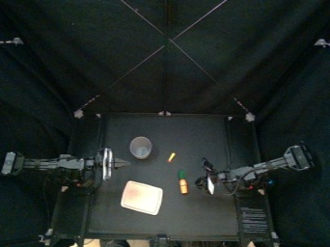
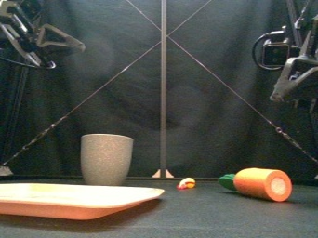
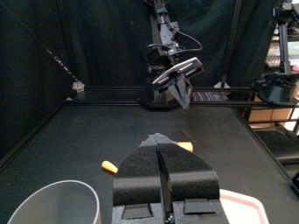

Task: Pick the carrot then place it in the grey bowl
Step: Pick the carrot

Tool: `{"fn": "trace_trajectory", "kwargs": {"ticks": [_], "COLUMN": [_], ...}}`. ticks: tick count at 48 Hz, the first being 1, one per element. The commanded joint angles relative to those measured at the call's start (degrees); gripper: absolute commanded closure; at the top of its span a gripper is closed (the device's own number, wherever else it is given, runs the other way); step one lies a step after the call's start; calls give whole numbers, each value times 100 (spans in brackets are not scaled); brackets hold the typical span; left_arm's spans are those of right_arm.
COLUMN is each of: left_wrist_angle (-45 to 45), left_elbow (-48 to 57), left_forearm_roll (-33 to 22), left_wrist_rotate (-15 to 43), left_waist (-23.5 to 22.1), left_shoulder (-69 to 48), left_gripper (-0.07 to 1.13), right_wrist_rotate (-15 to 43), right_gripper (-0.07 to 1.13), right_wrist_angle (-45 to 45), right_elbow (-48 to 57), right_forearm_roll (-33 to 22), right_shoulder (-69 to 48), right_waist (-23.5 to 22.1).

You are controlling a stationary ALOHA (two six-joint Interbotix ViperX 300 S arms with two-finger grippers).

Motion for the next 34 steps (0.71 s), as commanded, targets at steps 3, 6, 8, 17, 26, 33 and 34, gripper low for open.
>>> {"fn": "trace_trajectory", "kwargs": {"ticks": [3, 6, 8, 17, 26, 33, 34], "left_wrist_angle": [9, 9, 18, 35, 35, 35, 35], "left_elbow": [-97, -97, -97, -97, -97, -79, -79], "left_forearm_roll": [9, 18, 9, 9, 9, 9, 9], "left_wrist_rotate": [0, 0, 0, 0, 0, 0, 0], "left_waist": [-18, -9, -18, -9, -18, -18, -18], "left_shoulder": [0, 0, 0, 0, 0, 0, 0], "left_gripper": [109, 109, 109, 109, 109, 109, 109], "right_wrist_rotate": [53, 53, 53, 26, 35, 35, 35], "right_gripper": [65, 51, 43, 10, 1, 1, 1], "right_wrist_angle": [88, 132, 149, 158, 396, 888, 923], "right_elbow": [-264, -343, -396, -650, -905, -1116, -1143], "right_forearm_roll": [0, 0, 0, -123, -352, -439, -448], "right_shoulder": [519, 729, 844, 1336, 1784, 2092, 2136], "right_waist": [-53, -105, -132, -316, -475, -650, -659]}}
